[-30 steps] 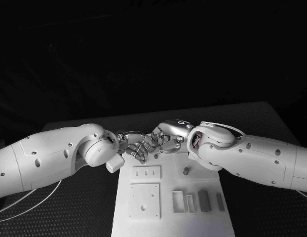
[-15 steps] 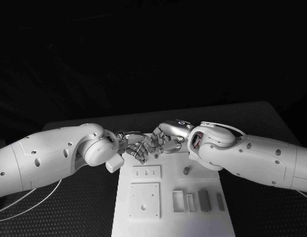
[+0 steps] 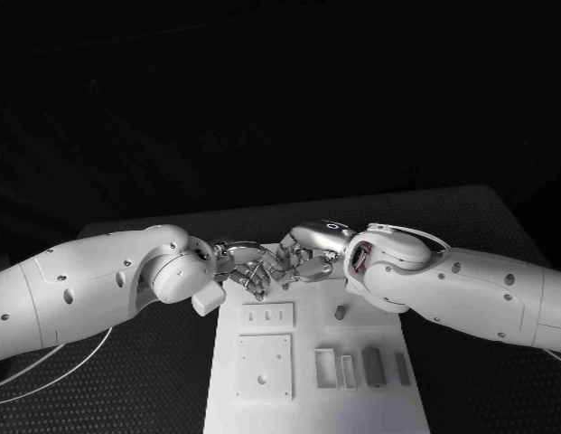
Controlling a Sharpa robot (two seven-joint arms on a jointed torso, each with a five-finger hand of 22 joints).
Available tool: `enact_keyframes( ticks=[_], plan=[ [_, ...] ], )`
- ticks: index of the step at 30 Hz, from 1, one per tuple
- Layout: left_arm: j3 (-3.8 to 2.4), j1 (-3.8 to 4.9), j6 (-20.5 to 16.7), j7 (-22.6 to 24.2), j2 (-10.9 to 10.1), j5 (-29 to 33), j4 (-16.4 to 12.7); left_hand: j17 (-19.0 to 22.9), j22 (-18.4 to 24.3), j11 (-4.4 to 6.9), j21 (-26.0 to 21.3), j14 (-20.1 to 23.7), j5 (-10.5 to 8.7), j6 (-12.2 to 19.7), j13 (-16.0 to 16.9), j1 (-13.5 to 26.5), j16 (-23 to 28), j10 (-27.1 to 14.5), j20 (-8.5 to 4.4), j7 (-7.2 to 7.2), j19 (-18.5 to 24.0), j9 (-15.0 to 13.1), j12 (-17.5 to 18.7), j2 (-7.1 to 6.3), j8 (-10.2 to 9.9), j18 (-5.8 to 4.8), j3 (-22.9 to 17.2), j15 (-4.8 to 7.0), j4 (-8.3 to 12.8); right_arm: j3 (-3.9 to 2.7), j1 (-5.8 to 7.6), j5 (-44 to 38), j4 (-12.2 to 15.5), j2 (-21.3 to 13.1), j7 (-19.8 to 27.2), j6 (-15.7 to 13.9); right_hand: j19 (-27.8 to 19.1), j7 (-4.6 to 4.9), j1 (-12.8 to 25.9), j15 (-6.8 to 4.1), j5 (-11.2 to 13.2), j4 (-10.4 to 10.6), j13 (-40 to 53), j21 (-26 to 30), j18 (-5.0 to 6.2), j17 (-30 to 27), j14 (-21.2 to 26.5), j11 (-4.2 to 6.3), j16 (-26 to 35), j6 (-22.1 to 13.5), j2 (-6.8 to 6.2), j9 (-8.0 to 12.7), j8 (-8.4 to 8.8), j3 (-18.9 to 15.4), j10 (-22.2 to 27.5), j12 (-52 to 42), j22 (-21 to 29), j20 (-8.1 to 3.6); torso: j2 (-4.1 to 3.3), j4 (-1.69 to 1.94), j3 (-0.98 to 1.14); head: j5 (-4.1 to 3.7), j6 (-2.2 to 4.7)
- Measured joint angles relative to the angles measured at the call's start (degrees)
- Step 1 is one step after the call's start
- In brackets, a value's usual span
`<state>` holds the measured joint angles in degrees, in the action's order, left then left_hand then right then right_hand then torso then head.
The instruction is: Assemble the parts on the task board
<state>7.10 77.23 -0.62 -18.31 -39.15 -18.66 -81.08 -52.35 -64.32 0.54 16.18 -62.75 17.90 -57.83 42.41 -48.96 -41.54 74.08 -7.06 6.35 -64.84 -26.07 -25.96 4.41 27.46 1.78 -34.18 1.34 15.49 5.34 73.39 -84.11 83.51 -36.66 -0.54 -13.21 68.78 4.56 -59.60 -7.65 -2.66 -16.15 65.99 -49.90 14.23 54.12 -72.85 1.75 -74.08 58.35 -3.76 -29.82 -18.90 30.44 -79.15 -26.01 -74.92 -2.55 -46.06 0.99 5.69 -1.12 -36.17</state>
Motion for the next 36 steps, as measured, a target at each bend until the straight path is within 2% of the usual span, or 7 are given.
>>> enact_keyframes(
  ticks=[2, 7, 15, 18, 20, 32, 36],
  plan=[
    [0.00, 0.00, 0.10, 0.04, -0.01, -0.16, -0.02, 0.04, -0.13, 0.00, 0.00, 0.00, -0.52, 0.00, -0.01, 0.00, -0.22, 0.00, -0.20, 0.00, -0.20, 0.00, -0.28, 0.00, 0.00, -0.02, -0.11, 0.00, -0.05, 0.00, -0.02, 0.03, 0.00, -0.08, 0.08, 0.07, 0.00, 0.00, 0.00, 0.00, 0.00, 0.00, 0.00, 0.00, 0.00, 0.00, 0.00, 0.00, 0.00, 0.00, 0.00, 0.00, 0.00, 0.00, 0.00, 0.00, 0.00, 0.00, 0.00, 0.00, 0.00, 0.00, 0.00],
    [-0.01, 0.01, 0.51, 0.24, -0.14, -1.02, -0.09, 0.38, -0.69, 0.00, -0.27, 0.00, -5.34, 0.01, -0.25, -0.20, -0.61, 0.00, -0.20, -0.01, -0.21, 0.00, -0.46, 0.12, 0.00, -0.03, -0.59, 0.00, -0.20, 0.02, -0.14, 0.12, 0.04, -0.33, 0.36, 0.25, 0.00, 0.18, 0.03, 0.01, 0.00, 0.01, 0.00, 0.00, 0.00, 0.00, 0.00, 0.00, 0.00, -0.19, -0.03, 0.01, 0.02, -0.01, 0.00, 0.00, 0.00, 0.00, 0.00, 0.01, 0.00, -0.05, -0.03],
    [-0.12, 0.17, 1.04, 0.62, -0.75, -2.65, -0.01, 0.40, -1.46, 0.13, -0.27, -0.21, -5.76, 0.02, -0.14, -0.28, -1.68, 0.12, -0.32, -0.02, -0.73, -0.12, -1.49, 0.20, 0.67, -0.06, -0.59, 0.21, -0.19, 0.29, -0.46, 0.08, -0.96, -1.30, 0.10, 1.04, -0.14, 0.14, 0.24, 0.01, -0.23, -0.08, -0.01, 0.00, 0.00, 0.00, -0.01, 0.00, 0.00, -0.14, -0.24, -0.07, 0.28, 0.10, 0.00, 0.00, 0.00, -0.12, 0.00, 0.01, 0.03, -0.07, -0.08],
    [-0.12, 0.18, 1.18, 0.69, -0.80, -3.30, -0.01, 0.21, -2.53, -0.01, -0.27, 0.25, -8.58, 0.08, 0.79, 0.05, -3.22, -0.02, -0.50, -0.08, -0.91, -0.13, -3.32, 0.54, 0.68, -0.21, -0.71, 0.68, -0.30, 0.29, -0.48, 0.03, -1.14, -1.42, -0.16, 1.40, -0.14, 0.14, 0.33, 0.02, -0.23, -0.08, -0.01, 0.00, 0.00, 0.00, -0.01, 0.00, 0.00, -0.14, -0.34, -0.05, 0.28, 0.10, 0.00, 0.00, 0.00, -0.12, 0.00, 0.01, 0.04, -0.07, -0.13],
    [-0.09, 0.18, 1.29, 0.73, -0.84, -3.62, 0.01, 0.20, -3.16, -0.42, -0.27, 0.74, -9.46, 0.29, 1.16, 0.02, -3.96, -0.43, -0.50, -0.29, -0.91, -0.14, -4.22, 0.84, 0.68, -0.22, -0.91, 0.70, -0.50, 0.29, -0.49, 0.02, -1.15, -1.41, -0.28, 1.60, -0.15, 0.13, 0.32, 0.02, -0.23, -0.08, -0.01, 0.00, 0.00, 0.00, -0.01, 0.00, 0.00, -0.13, -0.33, -0.05, 0.28, 0.10, 0.00, 0.00, 0.00, -0.12, 0.00, 0.02, 0.04, -0.07, -0.14],
    [-0.04, 0.18, 1.66, 0.86, -0.80, -5.04, -0.03, 0.41, -4.08, -0.70, -0.27, 1.04, -9.76, 0.34, 1.38, -0.04, -4.66, -0.73, -0.50, -0.34, -0.91, -0.46, -5.13, 1.04, 0.67, -0.48, -1.11, 0.81, -0.30, 0.27, -0.67, 0.05, -1.26, -1.46, -0.49, 1.99, -0.23, 0.28, 0.32, 0.03, -0.23, -0.07, -0.01, 0.00, 0.00, 0.00, -0.02, 0.00, 0.00, -0.29, -0.32, -0.06, 0.28, 0.10, 0.00, 0.00, 0.00, -0.03, 0.01, 0.03, 0.03, -0.18, -0.19],
    [0.54, 0.22, 1.44, 0.94, -0.96, -7.44, -0.46, 0.44, -4.20, -0.70, -0.27, 1.04, -9.76, 0.37, 1.37, -0.04, -4.83, -0.73, -0.50, -0.37, -0.91, -0.49, -5.32, 1.04, 0.66, -0.50, -1.10, 0.81, -0.30, 0.27, -0.67, 0.05, -1.79, -1.87, -0.63, 1.90, -0.23, 0.28, 0.32, 0.03, -0.23, -0.07, -0.02, 0.00, 0.00, 0.00, -0.02, 0.00, 0.00, -0.29, -0.32, -0.06, 0.28, 0.09, 0.00, 0.00, 0.00, -0.03, 0.01, 0.06, 0.02, -0.18, -0.23]
  ],
)
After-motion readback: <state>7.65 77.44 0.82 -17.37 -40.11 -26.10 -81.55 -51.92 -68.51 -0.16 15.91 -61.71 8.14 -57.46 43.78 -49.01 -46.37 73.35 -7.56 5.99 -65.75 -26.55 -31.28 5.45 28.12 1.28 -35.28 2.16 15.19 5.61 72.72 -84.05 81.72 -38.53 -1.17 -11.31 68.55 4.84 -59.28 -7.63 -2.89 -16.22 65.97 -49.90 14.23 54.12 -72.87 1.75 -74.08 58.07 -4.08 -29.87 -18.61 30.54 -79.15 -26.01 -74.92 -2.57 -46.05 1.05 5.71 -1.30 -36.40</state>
